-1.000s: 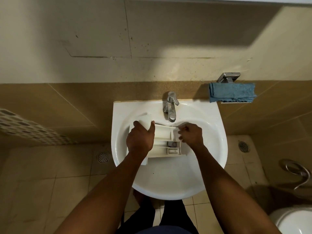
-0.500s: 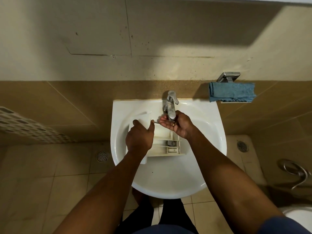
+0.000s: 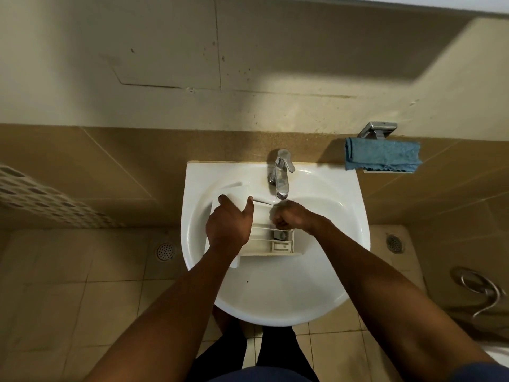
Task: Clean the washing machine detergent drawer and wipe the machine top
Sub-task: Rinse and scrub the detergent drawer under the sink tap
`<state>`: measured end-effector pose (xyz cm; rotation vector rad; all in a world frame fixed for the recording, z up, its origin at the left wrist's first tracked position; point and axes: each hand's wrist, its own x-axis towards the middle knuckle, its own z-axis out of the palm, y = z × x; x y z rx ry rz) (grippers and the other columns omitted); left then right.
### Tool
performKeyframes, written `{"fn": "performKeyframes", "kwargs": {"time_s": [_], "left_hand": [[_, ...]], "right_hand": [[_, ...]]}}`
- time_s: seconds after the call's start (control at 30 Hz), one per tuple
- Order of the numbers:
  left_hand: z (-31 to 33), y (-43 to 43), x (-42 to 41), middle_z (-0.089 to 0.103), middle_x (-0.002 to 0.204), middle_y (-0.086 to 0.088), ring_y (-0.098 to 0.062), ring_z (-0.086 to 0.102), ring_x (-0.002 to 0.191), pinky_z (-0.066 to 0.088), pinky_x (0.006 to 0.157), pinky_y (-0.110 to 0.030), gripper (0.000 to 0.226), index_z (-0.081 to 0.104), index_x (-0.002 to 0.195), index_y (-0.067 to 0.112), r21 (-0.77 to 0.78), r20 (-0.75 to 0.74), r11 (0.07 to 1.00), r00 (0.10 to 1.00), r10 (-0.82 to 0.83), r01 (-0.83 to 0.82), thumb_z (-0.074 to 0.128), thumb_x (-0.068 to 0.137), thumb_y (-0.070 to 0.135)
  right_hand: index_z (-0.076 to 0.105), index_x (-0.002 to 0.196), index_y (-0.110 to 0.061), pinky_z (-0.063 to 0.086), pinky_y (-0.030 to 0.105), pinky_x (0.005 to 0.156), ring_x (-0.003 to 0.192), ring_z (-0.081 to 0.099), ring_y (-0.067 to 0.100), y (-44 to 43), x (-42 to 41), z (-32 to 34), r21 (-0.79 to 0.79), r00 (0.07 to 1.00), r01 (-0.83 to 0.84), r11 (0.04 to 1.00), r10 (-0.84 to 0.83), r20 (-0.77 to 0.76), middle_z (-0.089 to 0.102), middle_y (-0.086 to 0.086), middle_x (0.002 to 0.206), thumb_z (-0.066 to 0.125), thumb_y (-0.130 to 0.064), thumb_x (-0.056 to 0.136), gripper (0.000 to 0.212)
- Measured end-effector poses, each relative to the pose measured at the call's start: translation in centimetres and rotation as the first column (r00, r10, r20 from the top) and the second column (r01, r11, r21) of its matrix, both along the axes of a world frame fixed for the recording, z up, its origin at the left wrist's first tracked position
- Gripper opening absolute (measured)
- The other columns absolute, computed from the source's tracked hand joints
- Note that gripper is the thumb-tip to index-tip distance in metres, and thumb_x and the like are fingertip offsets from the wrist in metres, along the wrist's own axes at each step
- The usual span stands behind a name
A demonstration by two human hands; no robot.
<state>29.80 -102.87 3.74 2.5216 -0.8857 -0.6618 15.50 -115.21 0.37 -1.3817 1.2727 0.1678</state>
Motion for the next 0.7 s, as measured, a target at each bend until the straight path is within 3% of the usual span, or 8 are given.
{"fn": "performKeyframes", "kwargs": {"time_s": [0.1, 0.2, 0.33, 0.4, 0.5, 0.57, 0.63, 0.7], "left_hand": [[0.1, 0.0, -0.1, 0.053, 0.086, -0.005, -0.025, 0.051, 0.075, 0.040, 0.068, -0.037, 0.066, 0.048, 0.122, 0.006, -0.002, -0.011, 1.000, 1.000, -0.001, 0.001, 0.038, 0.096, 0.066], [0.0, 0.0, 0.0, 0.053, 0.087, -0.006, -0.027, 0.051, 0.076, 0.041, 0.070, -0.036, 0.068, 0.047, 0.123, 0.006, 0.000, -0.021, 1.000, 1.000, -0.004, 0.004, 0.038, 0.095, 0.068], [-0.2, 0.0, -0.1, 0.055, 0.088, -0.007, -0.027, 0.052, 0.076, 0.041, 0.069, -0.036, 0.068, 0.047, 0.120, 0.006, 0.006, -0.003, 1.000, 1.000, -0.015, 0.015, 0.036, 0.094, 0.069], [-0.4, 0.0, 0.0, 0.055, 0.088, -0.007, -0.029, 0.055, 0.078, 0.041, 0.069, -0.037, 0.067, 0.047, 0.118, 0.006, -0.002, 0.000, 1.000, 1.000, -0.020, 0.020, 0.036, 0.095, 0.069], [-0.4, -0.1, 0.0, 0.059, 0.088, -0.009, -0.030, 0.059, 0.078, 0.044, 0.069, -0.038, 0.069, 0.048, 0.118, 0.005, 0.006, 0.017, 1.000, 1.000, -0.024, 0.024, 0.036, 0.095, 0.069], [-0.4, -0.2, -0.1, 0.068, 0.093, -0.014, -0.033, 0.067, 0.083, 0.054, 0.072, -0.041, 0.074, 0.049, 0.122, 0.003, 0.022, 0.070, 0.999, 0.997, -0.030, 0.028, 0.036, 0.095, 0.071], [-0.4, -0.3, -0.5, 0.072, 0.096, -0.017, -0.035, 0.071, 0.088, 0.058, 0.077, -0.042, 0.077, 0.049, 0.122, 0.001, 0.032, 0.106, 0.999, 0.994, -0.036, 0.032, 0.036, 0.094, 0.072], [-0.4, -0.3, -0.5, 0.072, 0.097, -0.018, -0.036, 0.072, 0.090, 0.057, 0.078, -0.042, 0.078, 0.049, 0.124, 0.000, 0.049, 0.117, 0.998, 0.992, -0.049, 0.043, 0.038, 0.095, 0.071]], "right_hand": [[0.067, 0.069, 0.003, 0.055, 0.034, 0.056, 0.052, 0.060, 0.029, -0.2, -2.2, -0.6, -0.213, 0.968, 0.250, 0.944, -0.252, 0.019, 0.063, 0.018, 0.061, 0.061, -0.002, 0.079, 0.014], [0.072, 0.087, 0.006, 0.063, 0.037, 0.059, 0.060, 0.071, 0.030, 1.3, -3.7, -1.3, -0.223, 0.876, 0.480, 0.848, -0.479, 0.063, 0.073, 0.023, 0.081, 0.056, -0.001, 0.090, 0.018], [0.075, 0.083, -0.004, 0.057, 0.030, 0.052, 0.069, 0.073, 0.025, 1.8, -3.8, -1.6, -0.288, 0.907, 0.411, 0.865, -0.419, 0.038, 0.075, 0.013, 0.080, 0.056, -0.014, 0.093, 0.024], [0.075, 0.082, -0.007, 0.058, 0.032, 0.057, 0.070, 0.073, 0.024, 1.8, -3.6, -1.6, -0.357, 0.917, 0.382, 0.853, -0.398, 0.030, 0.076, 0.007, 0.077, 0.053, -0.018, 0.094, 0.028], [0.068, 0.091, -0.003, 0.053, 0.030, 0.052, 0.061, 0.064, 0.023, 2.4, -2.8, -2.6, -0.162, 0.912, 0.410, 0.897, -0.407, 0.056, 0.066, 0.010, 0.080, 0.052, -0.011, 0.093, 0.018], [0.065, 0.086, -0.003, 0.050, 0.033, 0.055, 0.057, 0.056, 0.024, 2.8, -2.1, -3.6, -0.056, 0.909, 0.415, 0.908, -0.412, 0.060, 0.058, 0.012, 0.078, 0.052, -0.006, 0.085, 0.013], [0.065, 0.083, 0.002, 0.048, 0.033, 0.055, 0.063, 0.054, 0.027, 3.2, -1.6, -4.2, -0.032, 0.891, 0.451, 0.892, -0.449, 0.068, 0.059, 0.015, 0.080, 0.050, -0.005, 0.074, 0.018], [0.064, 0.082, 0.000, 0.045, 0.028, 0.050, 0.064, 0.055, 0.027, 3.7, -1.5, -4.7, -0.090, 0.898, 0.440, 0.894, -0.437, 0.055, 0.061, 0.016, 0.078, 0.048, -0.007, 0.077, 0.018]]}}
